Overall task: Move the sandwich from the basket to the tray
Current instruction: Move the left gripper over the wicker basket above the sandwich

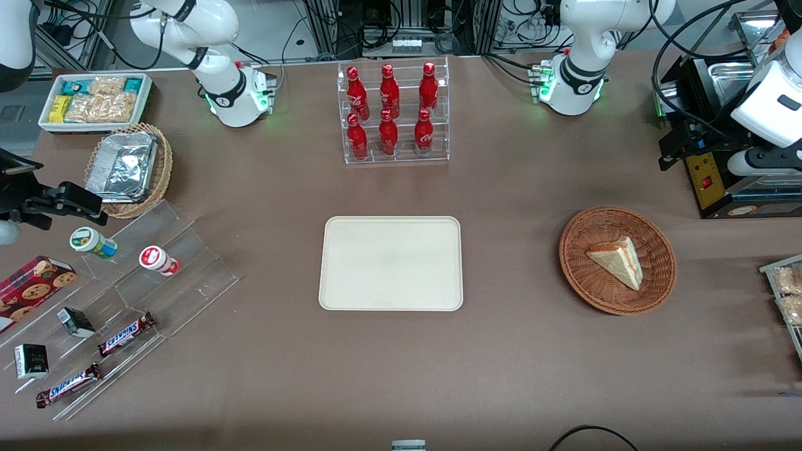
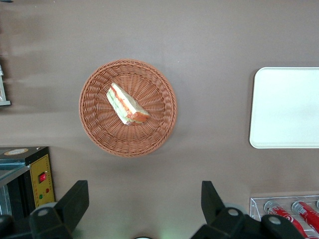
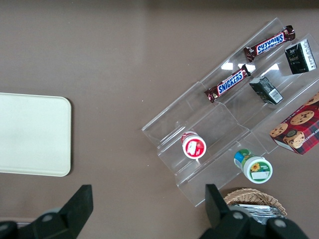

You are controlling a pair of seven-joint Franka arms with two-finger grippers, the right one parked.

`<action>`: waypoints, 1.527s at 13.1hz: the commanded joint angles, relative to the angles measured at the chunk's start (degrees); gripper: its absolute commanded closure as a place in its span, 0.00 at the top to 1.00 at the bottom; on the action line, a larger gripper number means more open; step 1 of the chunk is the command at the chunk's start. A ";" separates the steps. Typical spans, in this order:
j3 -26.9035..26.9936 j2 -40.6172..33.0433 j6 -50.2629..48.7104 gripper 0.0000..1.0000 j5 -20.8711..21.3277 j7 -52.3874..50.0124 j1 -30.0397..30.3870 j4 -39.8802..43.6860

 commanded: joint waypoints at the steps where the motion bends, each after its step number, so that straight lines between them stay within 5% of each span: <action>1: -0.04 -0.13 -1.28 1.00 0.19 0.21 0.10 0.97; 9: 0.40 0.48 -1.46 1.00 0.37 -0.40 0.27 -0.61; 13: 1.10 0.66 -0.33 1.00 4.32 -8.73 -0.16 -4.82; 17: 6.36 3.03 2.22 1.00 3.27 -10.25 -0.16 -6.75; 20: 12.08 1.54 12.21 1.00 0.11 -11.30 -1.13 -16.22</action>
